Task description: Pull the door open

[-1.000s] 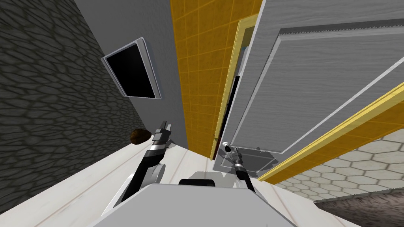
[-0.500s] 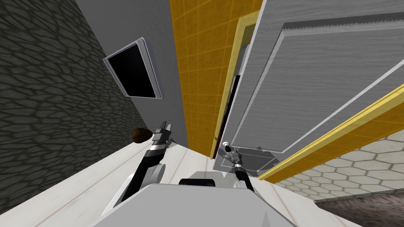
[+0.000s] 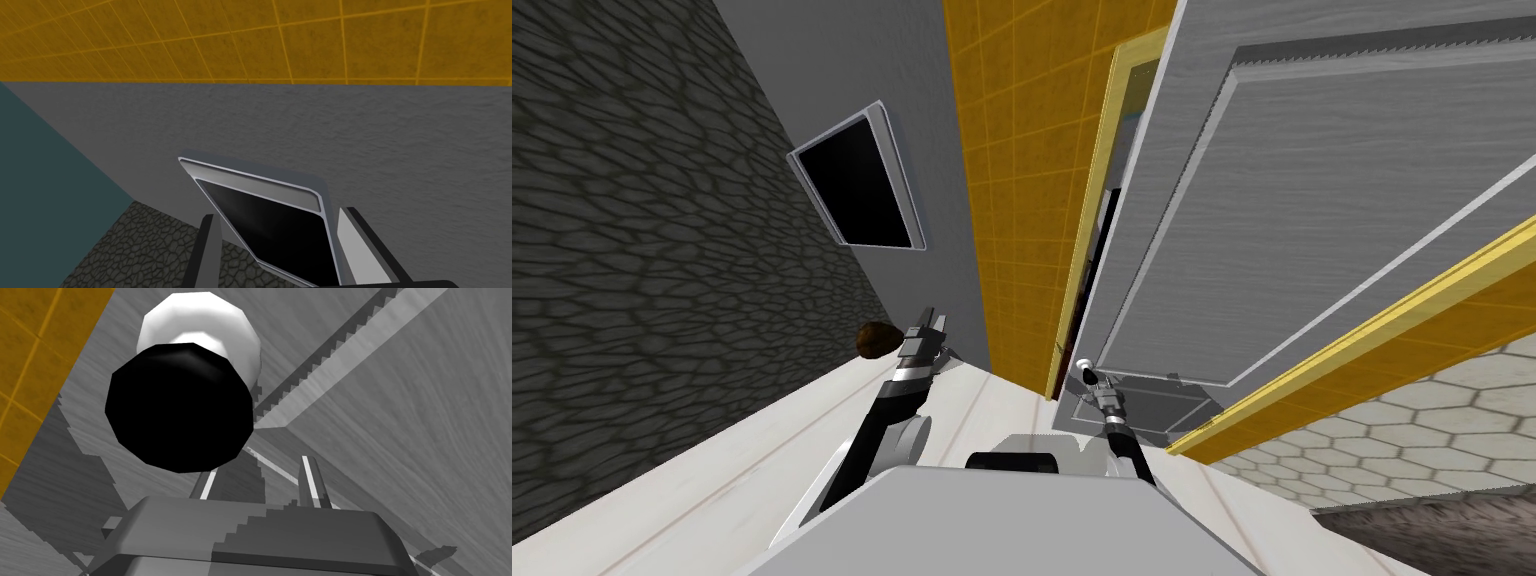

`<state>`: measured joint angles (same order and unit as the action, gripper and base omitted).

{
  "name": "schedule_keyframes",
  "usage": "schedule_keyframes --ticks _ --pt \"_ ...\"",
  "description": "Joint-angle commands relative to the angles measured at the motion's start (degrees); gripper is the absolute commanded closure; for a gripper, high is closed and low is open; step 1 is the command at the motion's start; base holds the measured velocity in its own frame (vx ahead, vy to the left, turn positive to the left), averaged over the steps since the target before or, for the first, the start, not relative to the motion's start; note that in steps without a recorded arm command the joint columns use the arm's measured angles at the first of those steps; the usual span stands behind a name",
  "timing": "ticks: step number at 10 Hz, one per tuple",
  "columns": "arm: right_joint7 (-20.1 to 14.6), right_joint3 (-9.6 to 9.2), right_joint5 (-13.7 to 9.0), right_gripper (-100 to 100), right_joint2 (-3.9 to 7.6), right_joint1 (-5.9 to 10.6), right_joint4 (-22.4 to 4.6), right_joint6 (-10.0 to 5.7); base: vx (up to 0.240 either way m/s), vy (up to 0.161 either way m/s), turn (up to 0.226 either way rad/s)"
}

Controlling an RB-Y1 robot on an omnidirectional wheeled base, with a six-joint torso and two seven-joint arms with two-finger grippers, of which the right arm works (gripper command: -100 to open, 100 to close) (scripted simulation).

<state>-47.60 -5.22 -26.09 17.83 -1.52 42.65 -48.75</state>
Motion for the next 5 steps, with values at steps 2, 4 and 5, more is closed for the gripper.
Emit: schedule_keyframes --ticks 2,4,5 --pt "-0.5 -1.25 0.3 -100 -1.65 0.47 1.0 0.00 -0.019 0.006 -0.011" --pt "-2.8 -1.83 -0.8 -100 -1.74 0.49 1.3 0.15 -0.017 -0.006 0.015" --pt "-2.8 -1.83 -0.8 -100 -1.74 0.49 1.3 0.15 -0.041 -0.020 0.021"
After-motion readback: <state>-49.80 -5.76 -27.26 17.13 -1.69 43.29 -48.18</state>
